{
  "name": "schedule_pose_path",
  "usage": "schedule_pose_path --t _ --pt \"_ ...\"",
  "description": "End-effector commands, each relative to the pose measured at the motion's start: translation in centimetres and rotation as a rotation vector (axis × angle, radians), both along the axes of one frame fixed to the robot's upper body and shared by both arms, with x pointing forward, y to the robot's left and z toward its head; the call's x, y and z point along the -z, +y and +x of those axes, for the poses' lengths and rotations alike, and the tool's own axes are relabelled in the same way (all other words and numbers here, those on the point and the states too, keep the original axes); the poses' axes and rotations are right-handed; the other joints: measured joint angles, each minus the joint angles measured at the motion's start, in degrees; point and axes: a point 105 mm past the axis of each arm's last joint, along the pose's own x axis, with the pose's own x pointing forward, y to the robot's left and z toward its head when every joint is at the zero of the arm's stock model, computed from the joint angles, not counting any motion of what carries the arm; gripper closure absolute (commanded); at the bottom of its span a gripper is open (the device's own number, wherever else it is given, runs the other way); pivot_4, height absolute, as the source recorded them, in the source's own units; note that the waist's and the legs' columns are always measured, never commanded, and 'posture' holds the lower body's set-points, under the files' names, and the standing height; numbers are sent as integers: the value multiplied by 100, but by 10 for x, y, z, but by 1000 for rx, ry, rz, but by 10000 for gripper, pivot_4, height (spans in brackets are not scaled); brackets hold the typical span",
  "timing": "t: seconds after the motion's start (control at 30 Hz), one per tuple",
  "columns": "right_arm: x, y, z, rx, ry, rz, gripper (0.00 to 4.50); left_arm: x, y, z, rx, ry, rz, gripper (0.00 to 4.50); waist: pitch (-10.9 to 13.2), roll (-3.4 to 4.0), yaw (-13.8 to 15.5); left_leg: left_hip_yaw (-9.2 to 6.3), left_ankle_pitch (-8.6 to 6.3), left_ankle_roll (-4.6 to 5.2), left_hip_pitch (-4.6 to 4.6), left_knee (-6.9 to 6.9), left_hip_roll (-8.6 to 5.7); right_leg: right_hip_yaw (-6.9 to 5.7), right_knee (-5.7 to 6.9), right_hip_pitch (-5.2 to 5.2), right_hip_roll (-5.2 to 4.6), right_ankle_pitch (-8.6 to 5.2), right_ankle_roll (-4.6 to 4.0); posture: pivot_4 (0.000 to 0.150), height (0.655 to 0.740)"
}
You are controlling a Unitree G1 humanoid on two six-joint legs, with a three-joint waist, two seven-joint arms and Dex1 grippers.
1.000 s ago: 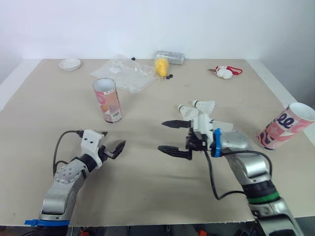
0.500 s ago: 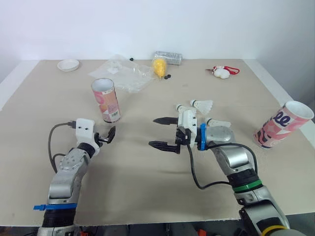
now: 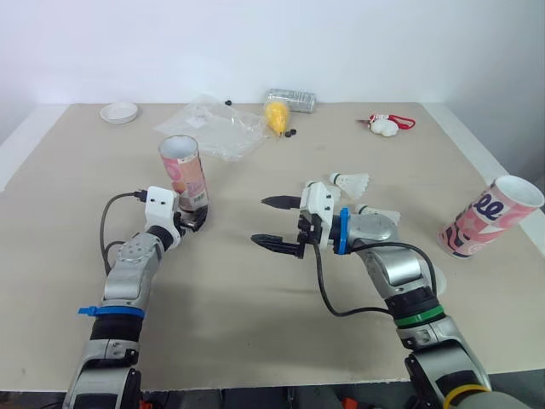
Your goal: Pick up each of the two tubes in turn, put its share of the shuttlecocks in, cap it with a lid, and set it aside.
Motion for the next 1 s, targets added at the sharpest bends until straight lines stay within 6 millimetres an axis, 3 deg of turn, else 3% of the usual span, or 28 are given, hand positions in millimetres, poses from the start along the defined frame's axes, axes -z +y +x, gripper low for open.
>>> schedule_pose_path --t 0.03,0.4,0.57,0.6,0.87,1.0 --pt "-14 -1 2 10 -50 16 510 0 -2 8 10 -2 11 0 0 0 0 0 0 0 0 0 0 0 0 0 0 0 0 1500 7400" --pt "-17 -1 2 19 -67 13 510 8 -6 31 52 49 -2 0 0 0 2 -1 6 1 0 1 -2 -2 0 2 -1 2 10 1500 7400" --pt "-19 -2 1 19 -73 12 0 9 -3 33 46 37 6 14904 -1 1 2 -2 11 2 1 0 -2 -2 1 2 0 2 13 1500 7400" --pt "-19 -2 1 20 -75 11 0 9 -3 32 46 33 9 15705 -1 1 1 -2 12 2 1 0 -2 -2 1 2 0 3 14 1500 7400" --pt "-21 -4 1 19 -82 3 0 6 6 29 27 1 45 15705 -1 1 0 -2 13 2 1 -1 -2 -2 1 1 0 4 16 1500 7400" --pt "-24 -10 1 34 -77 16 0 -8 2 24 101 -66 100 15705 0 1 -21 -1 13 3 2 -4 -2 -1 1 -1 1 4 15 1500 7400"
